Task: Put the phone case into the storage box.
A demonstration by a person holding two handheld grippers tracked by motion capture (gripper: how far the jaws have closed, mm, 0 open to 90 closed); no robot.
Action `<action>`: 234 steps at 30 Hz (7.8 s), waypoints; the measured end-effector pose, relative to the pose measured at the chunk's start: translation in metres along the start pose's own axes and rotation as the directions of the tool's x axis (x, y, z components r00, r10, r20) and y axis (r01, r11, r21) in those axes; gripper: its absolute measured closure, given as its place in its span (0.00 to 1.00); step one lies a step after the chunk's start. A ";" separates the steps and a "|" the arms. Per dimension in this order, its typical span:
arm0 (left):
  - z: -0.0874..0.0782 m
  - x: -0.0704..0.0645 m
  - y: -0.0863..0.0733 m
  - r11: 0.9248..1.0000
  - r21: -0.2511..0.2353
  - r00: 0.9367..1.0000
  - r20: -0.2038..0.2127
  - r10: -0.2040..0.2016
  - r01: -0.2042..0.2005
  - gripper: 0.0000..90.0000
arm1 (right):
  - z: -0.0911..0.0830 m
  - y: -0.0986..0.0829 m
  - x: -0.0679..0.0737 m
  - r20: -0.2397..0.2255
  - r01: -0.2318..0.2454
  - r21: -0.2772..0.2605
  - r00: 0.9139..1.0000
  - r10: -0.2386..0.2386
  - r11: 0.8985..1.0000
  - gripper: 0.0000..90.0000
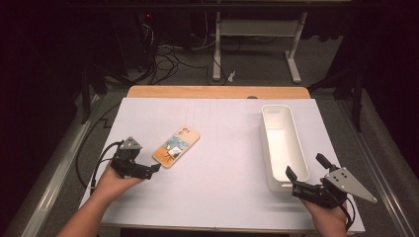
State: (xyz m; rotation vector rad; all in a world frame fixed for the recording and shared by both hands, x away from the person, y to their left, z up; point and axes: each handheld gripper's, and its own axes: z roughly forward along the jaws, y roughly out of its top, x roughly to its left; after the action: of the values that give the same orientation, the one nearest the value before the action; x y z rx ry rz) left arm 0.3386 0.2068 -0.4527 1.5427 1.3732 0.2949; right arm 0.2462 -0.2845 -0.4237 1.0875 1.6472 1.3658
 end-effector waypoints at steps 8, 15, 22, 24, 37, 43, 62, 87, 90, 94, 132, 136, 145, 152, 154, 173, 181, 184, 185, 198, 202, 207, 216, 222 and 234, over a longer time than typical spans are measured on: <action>0.027 -0.005 0.025 0.991 0.130 0.997 -0.075 0.012 -0.002 0.00 | 0.000 0.000 -0.001 0.001 -0.008 -0.003 1.000 0.008 1.000 0.00; 0.047 -0.012 0.034 0.979 0.202 0.996 -0.088 0.012 0.006 0.00 | 0.000 0.000 -0.001 0.000 -0.009 -0.003 1.000 0.009 1.000 0.00; 0.065 -0.020 0.037 0.973 0.231 0.994 -0.092 0.054 -0.032 0.00 | 0.000 0.000 -0.001 0.000 -0.011 -0.005 1.000 0.011 1.000 0.00; 0.070 -0.021 0.036 0.971 0.236 0.995 -0.081 0.049 -0.029 0.00 | 0.000 0.000 -0.002 -0.001 -0.011 -0.005 1.000 0.011 1.000 0.00; 0.095 -0.015 0.022 0.949 0.314 0.992 -0.103 0.071 -0.036 0.00 | 0.001 -0.001 -0.002 -0.005 -0.019 -0.006 1.000 0.019 1.000 0.00; 0.100 -0.017 0.017 0.948 0.313 0.991 -0.093 0.098 -0.065 0.02 | 0.001 -0.001 -0.002 -0.007 -0.015 -0.006 1.000 0.015 1.000 0.00; 0.100 -0.018 0.012 0.945 0.309 0.989 -0.054 0.136 -0.113 0.09 | 0.001 -0.001 -0.001 -0.011 -0.015 -0.005 1.000 0.015 1.000 0.00; 0.103 -0.019 0.012 0.940 0.328 0.989 -0.078 0.124 -0.092 0.10 | 0.000 0.000 0.000 -0.012 -0.015 -0.008 1.000 0.015 1.000 0.00; 0.103 -0.019 0.012 0.939 0.332 0.989 -0.078 0.125 -0.092 0.11 | 0.000 0.000 0.000 -0.011 -0.015 -0.008 1.000 0.014 1.000 0.00; 0.103 -0.019 0.013 0.936 0.338 0.989 -0.081 0.127 -0.093 0.12 | 0.000 0.000 0.000 -0.011 -0.015 -0.009 1.000 0.015 1.000 0.00; 0.083 -0.022 0.022 0.970 0.231 0.997 0.000 0.082 -0.080 0.14 | -0.002 0.001 -0.001 0.000 -0.014 -0.019 1.000 0.014 1.000 0.00; 0.077 -0.025 0.022 0.976 0.204 0.997 0.027 0.072 -0.076 0.14 | -0.002 0.001 -0.001 0.000 -0.015 -0.020 1.000 0.015 1.000 0.00; 0.058 -0.024 0.019 0.987 0.152 0.996 0.077 0.041 -0.052 0.13 | -0.001 0.001 -0.001 -0.003 -0.013 -0.020 1.000 0.013 1.000 0.00; 0.044 -0.024 0.014 0.992 0.124 0.993 0.116 0.014 -0.028 0.14 | -0.002 0.002 -0.001 -0.006 -0.015 -0.022 1.000 0.015 1.000 0.00; 0.039 -0.024 0.011 0.992 0.119 0.992 0.128 0.013 -0.029 0.13 | -0.002 0.002 0.000 -0.008 -0.016 -0.021 1.000 0.016 1.000 0.00; 0.001 -0.038 -0.011 1.000 0.002 0.968 0.250 0.010 -0.011 0.14 | -0.002 0.002 0.001 -0.014 -0.013 -0.021 1.000 0.013 1.000 0.00; -0.005 -0.041 -0.023 1.000 -0.002 0.957 0.289 0.027 -0.028 0.14 | -0.001 0.002 0.002 -0.019 -0.006 -0.018 1.000 0.005 1.000 0.00; -0.007 -0.043 -0.029 0.998 0.004 0.949 0.311 0.051 -0.055 0.14 | 0.000 0.002 0.003 -0.022 -0.002 -0.017 1.000 0.001 1.000 0.00; -0.009 -0.044 -0.031 0.998 0.007 0.945 0.322 0.057 -0.063 0.14 | 0.000 0.002 0.003 -0.024 -0.001 -0.018 1.000 0.000 1.000 0.00; -0.017 -0.056 -0.045 0.993 0.025 0.914 0.395 0.098 -0.117 0.13 | 0.002 0.007 0.017 -0.082 0.025 -0.031 0.996 -0.027 0.999 0.00; -0.017 -0.056 -0.045 0.993 0.028 0.912 0.398 0.098 -0.118 0.13 | 0.002 0.009 0.022 -0.099 0.022 -0.038 0.995 -0.025 0.999 0.00; -0.017 -0.056 -0.045 0.992 0.026 0.910 0.402 0.101 -0.122 0.13 | 0.005 0.013 0.033 -0.153 0.029 -0.040 0.988 -0.035 0.999 0.00; -0.017 -0.056 -0.045 0.992 0.027 0.909 0.404 0.100 -0.121 0.13 | 0.019 0.015 0.057 -0.227 0.056 -0.017 0.972 -0.058 0.998 0.00; -0.018 -0.056 -0.044 0.993 0.025 0.909 0.406 0.099 -0.119 0.13 | 0.029 0.017 0.072 -0.265 0.061 0.002 0.962 -0.058 0.998 0.00; -0.020 -0.054 -0.042 0.993 0.010 0.908 0.407 0.101 -0.115 0.13 | 0.050 0.033 0.096 -0.317 0.070 0.010 0.946 -0.063 0.997 0.00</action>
State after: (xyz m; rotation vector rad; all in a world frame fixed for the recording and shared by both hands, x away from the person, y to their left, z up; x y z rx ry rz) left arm 0.2807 0.1646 -0.4537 1.6034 0.9713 0.0114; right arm 0.2605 -0.1739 -0.4018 0.8464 1.9123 1.5423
